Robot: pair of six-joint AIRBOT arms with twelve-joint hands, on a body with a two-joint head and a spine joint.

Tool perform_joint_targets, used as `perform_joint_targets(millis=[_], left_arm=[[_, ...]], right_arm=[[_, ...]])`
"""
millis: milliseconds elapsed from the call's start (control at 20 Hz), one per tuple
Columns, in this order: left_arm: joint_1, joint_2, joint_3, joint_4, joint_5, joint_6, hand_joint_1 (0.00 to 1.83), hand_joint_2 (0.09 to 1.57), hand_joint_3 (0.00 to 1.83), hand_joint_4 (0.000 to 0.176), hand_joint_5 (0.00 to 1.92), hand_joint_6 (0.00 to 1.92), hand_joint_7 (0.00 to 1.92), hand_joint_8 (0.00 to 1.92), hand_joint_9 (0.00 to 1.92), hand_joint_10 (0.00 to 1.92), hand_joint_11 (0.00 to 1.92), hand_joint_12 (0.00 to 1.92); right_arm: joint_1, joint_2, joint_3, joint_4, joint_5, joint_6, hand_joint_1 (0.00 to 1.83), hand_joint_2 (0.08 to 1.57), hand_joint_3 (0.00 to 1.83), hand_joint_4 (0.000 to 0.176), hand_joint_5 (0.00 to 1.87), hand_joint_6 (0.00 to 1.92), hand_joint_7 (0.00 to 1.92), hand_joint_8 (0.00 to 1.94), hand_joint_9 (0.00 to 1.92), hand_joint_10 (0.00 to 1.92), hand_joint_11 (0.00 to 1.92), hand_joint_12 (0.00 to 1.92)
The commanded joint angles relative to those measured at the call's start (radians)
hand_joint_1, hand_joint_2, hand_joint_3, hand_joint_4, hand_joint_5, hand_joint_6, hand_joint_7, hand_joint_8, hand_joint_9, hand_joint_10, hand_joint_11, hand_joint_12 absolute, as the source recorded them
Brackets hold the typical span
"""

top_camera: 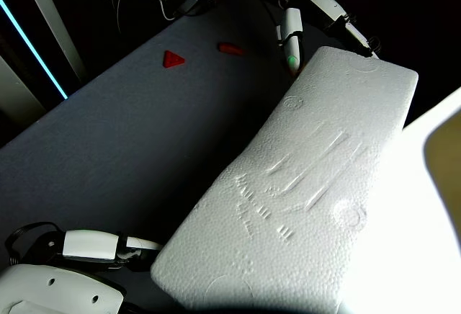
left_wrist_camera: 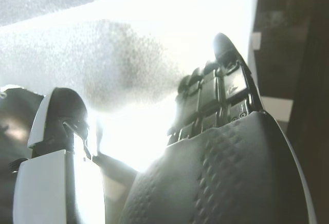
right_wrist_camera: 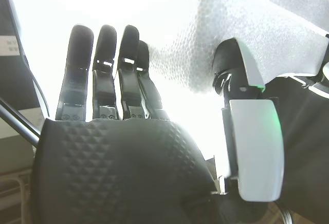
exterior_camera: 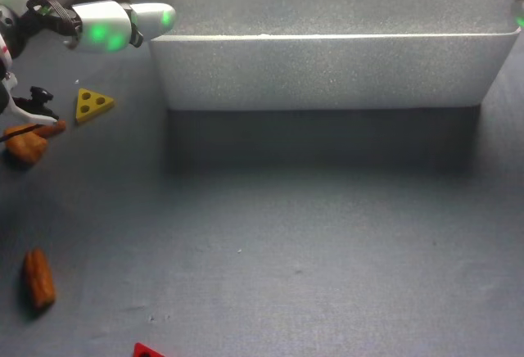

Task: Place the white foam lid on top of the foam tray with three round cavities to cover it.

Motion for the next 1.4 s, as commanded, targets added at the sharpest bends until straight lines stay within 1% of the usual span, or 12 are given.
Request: perform_joint_targets(millis=[0, 150, 250, 400, 450, 600, 800, 1000, 1100, 1200, 1300, 1350], left_arm=[[-0.007, -0.019, -0.009, 0.080, -0.105, -0.006, 0.64, 1.12, 0.00, 0.000, 0.17, 0.00, 0.00, 0.00, 0.00, 0.00, 0.00, 0.61], [0.009, -0.026, 0.004, 0.056, -0.092, -0.009, 0.62, 1.11, 0.00, 0.000, 0.15, 0.00, 0.00, 0.00, 0.00, 0.00, 0.00, 0.68], [0.016, -0.033, 0.017, 0.042, -0.077, -0.010, 0.54, 1.09, 0.00, 0.000, 0.13, 0.00, 0.00, 0.00, 0.00, 0.00, 0.00, 0.77], [0.018, -0.042, 0.029, 0.038, -0.060, -0.011, 0.39, 1.05, 0.00, 0.010, 0.04, 0.00, 0.00, 0.00, 0.00, 0.00, 0.00, 0.62], [0.018, -0.043, 0.030, 0.038, -0.059, -0.011, 0.36, 1.05, 0.00, 0.004, 0.02, 0.00, 0.00, 0.00, 0.00, 0.00, 0.00, 0.61], [0.017, -0.042, 0.029, 0.049, -0.067, -0.025, 0.37, 1.03, 0.00, 0.038, 0.02, 0.00, 0.00, 0.00, 0.00, 0.00, 0.00, 0.54], [0.008, -0.043, 0.027, 0.073, -0.074, -0.037, 0.37, 1.03, 0.00, 0.068, 0.04, 0.00, 0.00, 0.00, 0.00, 0.00, 0.00, 0.05], [0.001, -0.045, 0.029, 0.087, -0.063, -0.037, 0.42, 1.03, 0.00, 0.055, 0.06, 0.01, 0.00, 0.00, 0.00, 0.00, 0.00, 0.07], [0.001, -0.050, 0.033, 0.089, -0.056, -0.037, 0.42, 1.02, 0.00, 0.072, 0.06, 0.00, 0.00, 0.00, 0.00, 0.00, 0.00, 0.11], [0.000, -0.056, 0.040, 0.089, -0.045, -0.036, 0.42, 1.02, 0.00, 0.068, 0.05, 0.00, 0.00, 0.00, 0.00, 0.00, 0.00, 0.12], [0.001, -0.058, 0.045, 0.081, -0.040, -0.033, 0.41, 1.03, 0.00, 0.042, 0.05, 0.00, 0.00, 0.00, 0.00, 0.00, 0.00, 0.19], [0.001, -0.058, 0.045, 0.078, -0.039, -0.029, 0.43, 1.04, 0.00, 0.044, 0.04, 0.00, 0.00, 0.00, 0.00, 0.00, 0.00, 0.20]], right_arm=[[0.016, -0.009, -0.009, -0.053, 0.103, 0.015, 0.59, 1.22, 0.00, 0.000, 0.04, 0.70, 0.03, 0.59, 0.00, 0.69, 0.00, 1.77], [0.016, -0.014, -0.005, -0.050, 0.096, 0.015, 0.55, 1.26, 0.01, 0.000, 0.05, 0.53, 0.11, 0.39, 0.00, 0.57, 0.00, 1.58], [0.013, -0.014, -0.003, -0.044, 0.093, 0.015, 0.53, 1.27, 0.00, 0.000, 0.00, 0.25, 0.08, 0.19, 0.00, 0.45, 0.00, 1.32], [0.005, -0.014, -0.002, -0.035, 0.093, 0.015, 0.49, 1.27, 0.00, 0.000, 0.00, 0.02, 0.08, 0.08, 0.00, 0.35, 0.00, 1.20], [0.002, -0.014, -0.003, -0.031, 0.093, 0.015, 0.50, 1.28, 0.00, 0.000, 0.01, 0.02, 0.09, 0.08, 0.00, 0.36, 0.00, 1.21], [-0.004, -0.014, -0.006, -0.028, 0.094, 0.015, 0.49, 1.27, 0.00, 0.000, 0.03, 0.05, 0.10, 0.07, 0.00, 0.43, 0.00, 1.47], [-0.017, -0.004, -0.015, -0.013, 0.103, 0.014, 0.37, 1.28, 0.00, 0.000, 0.00, 0.14, 0.08, 0.04, 0.00, 0.26, 0.00, 1.23], [-0.040, 0.001, -0.016, 0.023, 0.112, 0.002, 0.36, 1.31, 0.01, 0.000, 0.00, 0.14, 0.09, 0.02, 0.00, 0.28, 0.00, 1.18], [-0.049, 0.004, -0.016, 0.042, 0.112, -0.007, 0.34, 1.31, 0.00, 0.000, 0.00, 0.03, 0.05, 0.01, 0.00, 0.22, 0.00, 1.20], [-0.057, 0.005, -0.012, 0.062, 0.106, -0.019, 0.43, 1.30, 0.00, 0.000, 0.01, 0.00, 0.05, 0.00, 0.00, 0.16, 0.00, 1.00], [-0.058, 0.001, -0.005, 0.066, 0.097, -0.019, 0.46, 1.27, 0.00, 0.000, 0.01, 0.00, 0.06, 0.01, 0.02, 0.17, 0.00, 1.01], [-0.058, -0.001, -0.003, 0.066, 0.094, -0.019, 0.41, 1.26, 0.00, 0.000, 0.00, 0.00, 0.01, 0.00, 0.00, 0.03, 0.00, 0.76]])
